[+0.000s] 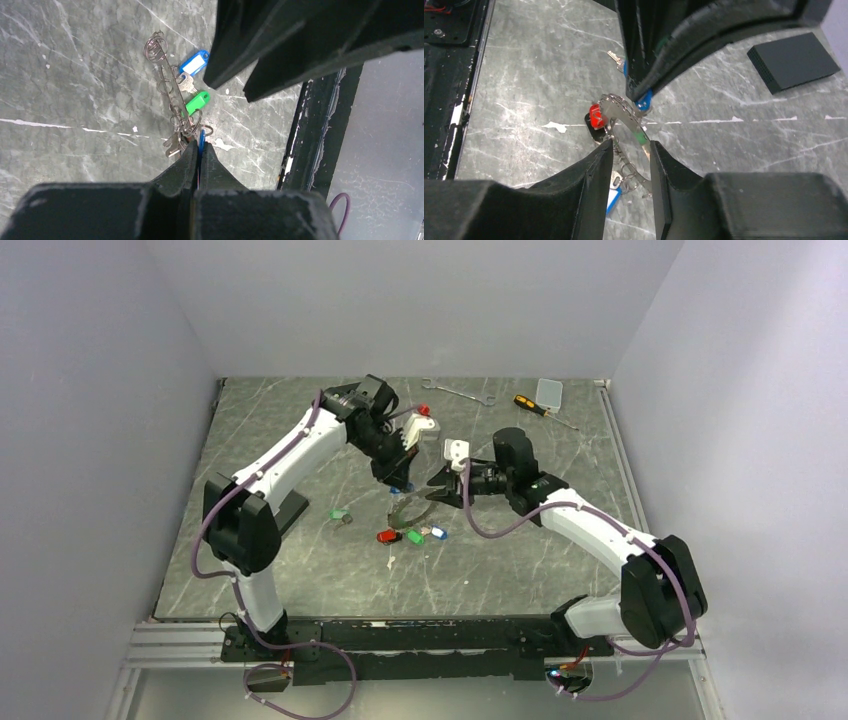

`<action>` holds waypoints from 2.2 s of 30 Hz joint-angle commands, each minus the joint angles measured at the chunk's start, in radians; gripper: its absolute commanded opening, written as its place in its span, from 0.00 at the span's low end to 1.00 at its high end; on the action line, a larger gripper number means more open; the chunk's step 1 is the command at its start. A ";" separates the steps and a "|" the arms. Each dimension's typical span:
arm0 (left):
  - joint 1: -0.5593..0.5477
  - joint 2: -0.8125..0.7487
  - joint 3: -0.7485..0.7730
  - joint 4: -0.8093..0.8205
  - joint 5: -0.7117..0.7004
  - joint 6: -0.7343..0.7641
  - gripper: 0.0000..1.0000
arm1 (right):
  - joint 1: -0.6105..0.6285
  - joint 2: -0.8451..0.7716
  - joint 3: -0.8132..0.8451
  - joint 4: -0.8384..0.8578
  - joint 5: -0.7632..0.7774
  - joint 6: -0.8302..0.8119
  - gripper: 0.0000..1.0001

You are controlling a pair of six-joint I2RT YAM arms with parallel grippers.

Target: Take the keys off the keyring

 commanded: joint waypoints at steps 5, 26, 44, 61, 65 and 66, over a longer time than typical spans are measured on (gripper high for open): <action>0.015 0.014 0.052 0.005 0.060 -0.034 0.00 | 0.055 -0.015 0.055 -0.020 0.112 -0.091 0.35; 0.020 0.015 0.059 -0.001 0.078 -0.032 0.00 | 0.146 0.074 0.101 -0.009 0.269 -0.144 0.33; 0.077 -0.021 0.001 0.036 0.122 -0.047 0.00 | 0.159 0.098 0.079 0.041 0.278 -0.141 0.00; 0.126 -0.058 -0.201 0.209 0.203 -0.130 0.00 | 0.022 0.160 -0.152 0.772 0.051 0.396 0.00; 0.126 -0.059 -0.230 0.245 0.224 -0.149 0.00 | 0.013 0.200 -0.179 0.933 0.053 0.531 0.00; 0.124 -0.062 -0.239 0.253 0.229 -0.155 0.00 | 0.011 0.212 -0.183 0.965 0.050 0.565 0.00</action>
